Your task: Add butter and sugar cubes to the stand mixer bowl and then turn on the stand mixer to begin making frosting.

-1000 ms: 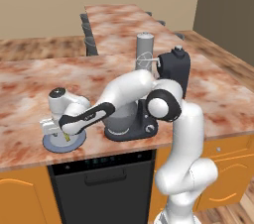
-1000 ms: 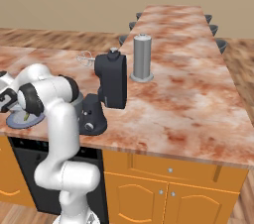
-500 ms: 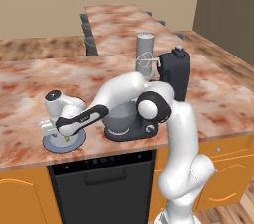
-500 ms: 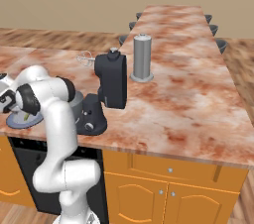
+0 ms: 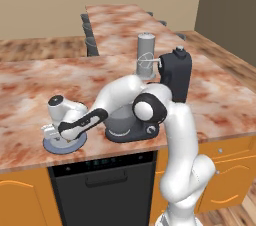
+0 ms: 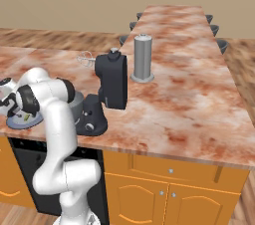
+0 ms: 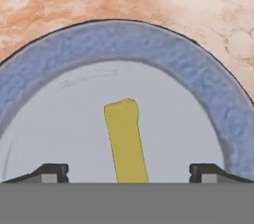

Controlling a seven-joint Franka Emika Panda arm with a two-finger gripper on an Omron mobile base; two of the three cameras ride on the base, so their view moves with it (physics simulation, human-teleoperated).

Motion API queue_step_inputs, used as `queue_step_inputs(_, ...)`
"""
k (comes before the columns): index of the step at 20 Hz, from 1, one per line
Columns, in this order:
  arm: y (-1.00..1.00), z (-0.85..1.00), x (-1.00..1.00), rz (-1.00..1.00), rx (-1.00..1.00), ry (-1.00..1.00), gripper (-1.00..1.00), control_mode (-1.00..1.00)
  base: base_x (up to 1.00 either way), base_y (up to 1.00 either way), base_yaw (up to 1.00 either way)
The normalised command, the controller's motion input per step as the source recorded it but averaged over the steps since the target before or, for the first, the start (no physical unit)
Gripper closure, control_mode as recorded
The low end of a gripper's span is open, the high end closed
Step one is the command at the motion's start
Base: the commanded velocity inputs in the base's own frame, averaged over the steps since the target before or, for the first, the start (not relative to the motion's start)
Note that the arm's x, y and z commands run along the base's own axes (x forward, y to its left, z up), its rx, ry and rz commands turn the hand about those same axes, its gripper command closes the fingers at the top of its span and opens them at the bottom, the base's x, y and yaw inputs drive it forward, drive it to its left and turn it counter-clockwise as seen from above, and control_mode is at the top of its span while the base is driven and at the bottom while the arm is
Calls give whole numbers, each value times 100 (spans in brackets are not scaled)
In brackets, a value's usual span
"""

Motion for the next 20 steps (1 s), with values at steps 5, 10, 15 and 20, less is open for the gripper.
queue_step_inputs(5,0,-51,11,3,0,0,100,-100,0,0,0)
queue_step_inputs(10,0,-39,1,3,0,1,100,-100,0,0,0)
queue_step_inputs(15,0,-3,-12,4,1,0,100,-100,0,0,0)
queue_step_inputs(20,-11,87,-47,1,17,-13,100,-100,0,0,0)
